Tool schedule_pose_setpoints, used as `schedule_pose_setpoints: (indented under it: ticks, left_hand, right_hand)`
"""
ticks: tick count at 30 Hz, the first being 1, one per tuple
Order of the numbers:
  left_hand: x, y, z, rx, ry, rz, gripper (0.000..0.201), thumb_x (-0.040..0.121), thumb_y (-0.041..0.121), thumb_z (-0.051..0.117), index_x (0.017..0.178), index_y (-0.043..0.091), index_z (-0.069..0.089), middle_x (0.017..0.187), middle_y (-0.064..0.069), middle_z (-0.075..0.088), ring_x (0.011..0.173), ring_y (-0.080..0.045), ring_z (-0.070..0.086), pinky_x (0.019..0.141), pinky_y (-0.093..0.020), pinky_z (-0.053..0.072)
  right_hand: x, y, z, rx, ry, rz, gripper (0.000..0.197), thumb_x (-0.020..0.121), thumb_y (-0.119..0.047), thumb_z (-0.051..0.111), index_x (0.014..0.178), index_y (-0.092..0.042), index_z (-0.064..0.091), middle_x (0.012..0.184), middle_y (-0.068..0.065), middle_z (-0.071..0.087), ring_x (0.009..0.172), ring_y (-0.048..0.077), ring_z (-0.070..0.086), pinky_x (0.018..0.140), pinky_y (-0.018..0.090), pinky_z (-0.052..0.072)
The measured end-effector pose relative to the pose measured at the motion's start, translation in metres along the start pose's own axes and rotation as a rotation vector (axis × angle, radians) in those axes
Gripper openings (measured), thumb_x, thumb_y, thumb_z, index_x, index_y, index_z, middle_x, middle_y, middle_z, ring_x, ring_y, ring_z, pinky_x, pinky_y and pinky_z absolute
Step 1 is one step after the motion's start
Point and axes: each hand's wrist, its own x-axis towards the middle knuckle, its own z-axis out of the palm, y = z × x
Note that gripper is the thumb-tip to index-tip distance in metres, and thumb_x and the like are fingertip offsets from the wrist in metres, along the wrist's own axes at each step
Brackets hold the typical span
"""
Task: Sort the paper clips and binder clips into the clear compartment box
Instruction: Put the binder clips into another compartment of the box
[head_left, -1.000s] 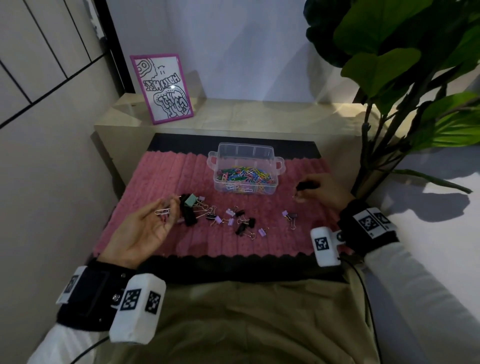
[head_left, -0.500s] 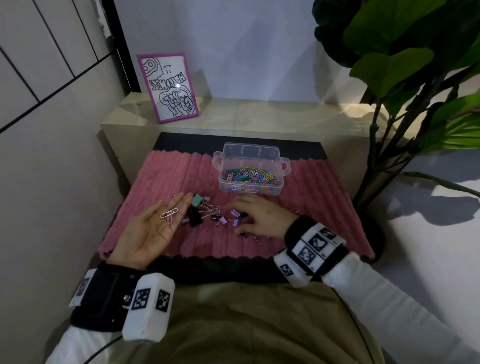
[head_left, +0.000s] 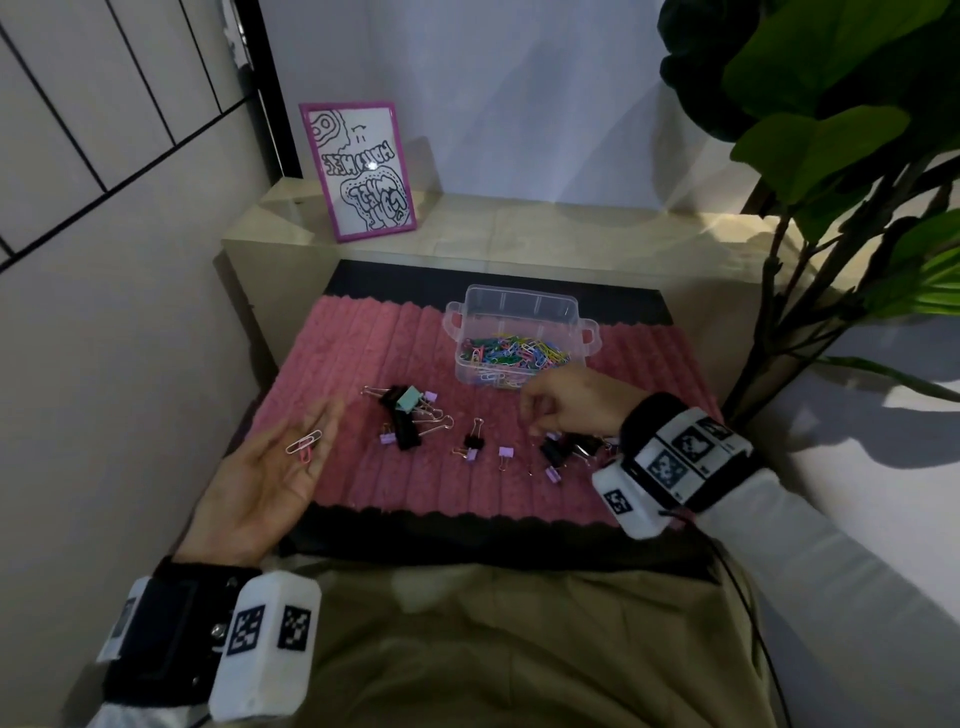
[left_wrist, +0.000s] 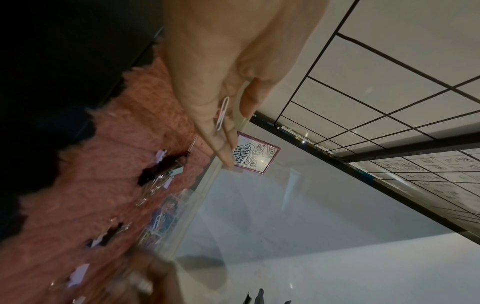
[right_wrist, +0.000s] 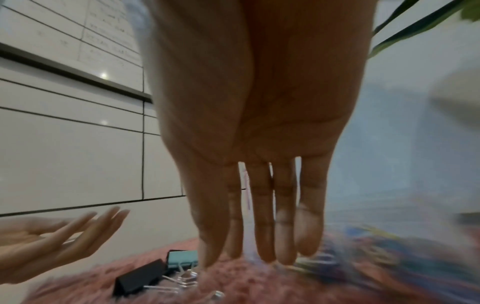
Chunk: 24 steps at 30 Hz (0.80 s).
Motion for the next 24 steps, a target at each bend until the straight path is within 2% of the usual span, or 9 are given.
schedule_pose_setpoints:
  ticks: [1,3,5,8,11,14,17,21,24]
  left_hand:
    - [-0.002,-0.002,0.003,-0.023,0.013,-0.043,0.036,0.078,0.005,0.056,0.112,-0.006,0.062,0.13,-0.014,0.056,0.12,-0.02,0.055,0.09,-0.024,0.053]
    - [0.001,-0.003,-0.007,0.029,-0.069,-0.097,0.045,0.098,0.013,0.017,0.133,-0.007,0.037,0.146,-0.012,0.032,0.139,-0.017,0.024,0.115,-0.023,0.025]
    - [0.001,-0.002,-0.015,0.121,-0.127,-0.125,0.051,0.099,0.02,0.004,0.138,-0.005,0.025,0.15,-0.013,0.024,0.142,-0.016,0.012,0.119,-0.024,0.013]
    - [-0.007,-0.011,0.0,0.103,-0.122,-0.106,0.045,0.098,0.015,0.017,0.135,-0.006,0.034,0.147,-0.015,0.03,0.139,-0.021,0.026,0.114,-0.027,0.029]
    - [-0.006,-0.01,-0.01,-0.033,0.045,-0.033,0.041,0.082,0.005,0.049,0.12,-0.008,0.053,0.134,-0.017,0.049,0.121,-0.026,0.054,0.09,-0.03,0.053]
    - [-0.008,-0.012,-0.02,-0.022,0.039,0.029,0.047,0.086,0.007,0.044,0.131,-0.005,0.038,0.137,-0.018,0.047,0.123,-0.026,0.051,0.09,-0.031,0.054]
    - [-0.013,-0.012,-0.025,-0.018,0.022,0.051,0.064,0.064,0.004,0.069,0.124,-0.006,0.049,0.128,-0.017,0.057,0.111,-0.025,0.061,0.077,-0.031,0.059]
    - [-0.017,-0.014,-0.026,0.032,0.012,0.069,0.071,0.05,0.003,0.079,0.117,-0.007,0.055,0.125,-0.015,0.061,0.11,-0.024,0.062,0.082,-0.031,0.057]
    - [-0.016,-0.016,-0.024,0.017,-0.002,0.047,0.065,0.048,0.002,0.079,0.11,-0.008,0.062,0.123,-0.016,0.061,0.11,-0.024,0.062,0.085,-0.03,0.055]
  right_hand:
    - [0.009,-0.009,-0.002,-0.045,-0.001,-0.028,0.019,0.081,-0.014,0.065,0.097,-0.006,0.062,0.095,0.007,0.065,0.082,0.013,0.054,0.074,0.026,0.042]
    - [0.034,-0.031,-0.001,-0.089,-0.017,-0.087,0.035,0.082,-0.02,0.065,0.113,-0.007,0.056,0.11,0.01,0.061,0.097,0.021,0.054,0.085,0.031,0.043]
    - [0.058,-0.054,0.007,-0.098,-0.085,-0.156,0.051,0.081,-0.026,0.066,0.127,-0.014,0.048,0.12,0.014,0.055,0.11,0.026,0.051,0.095,0.035,0.042]
    - [0.078,-0.071,0.028,-0.226,-0.152,-0.198,0.062,0.076,-0.034,0.071,0.13,-0.022,0.043,0.12,0.014,0.045,0.113,0.029,0.041,0.089,0.037,0.039]
    - [0.076,-0.066,0.032,-0.202,-0.141,-0.208,0.055,0.072,-0.032,0.074,0.119,-0.018,0.049,0.114,0.012,0.045,0.107,0.028,0.042,0.078,0.032,0.035]
    - [0.062,-0.056,0.017,-0.065,-0.186,-0.199,0.049,0.071,-0.022,0.076,0.111,-0.011,0.052,0.101,0.006,0.046,0.094,0.02,0.047,0.077,0.03,0.041]
    - [0.043,-0.043,0.003,-0.017,-0.168,-0.162,0.046,0.071,-0.017,0.076,0.111,-0.011,0.054,0.09,0.002,0.053,0.083,0.017,0.051,0.068,0.027,0.042]
    - [0.018,-0.024,-0.01,0.02,-0.142,-0.075,0.043,0.074,-0.011,0.073,0.112,-0.008,0.053,0.083,-0.003,0.052,0.079,0.015,0.05,0.062,0.018,0.038]
    - [0.013,-0.027,-0.01,-0.111,-0.284,-0.026,0.043,0.074,-0.017,0.073,0.113,-0.01,0.055,0.086,-0.002,0.053,0.084,0.016,0.052,0.068,0.026,0.041]
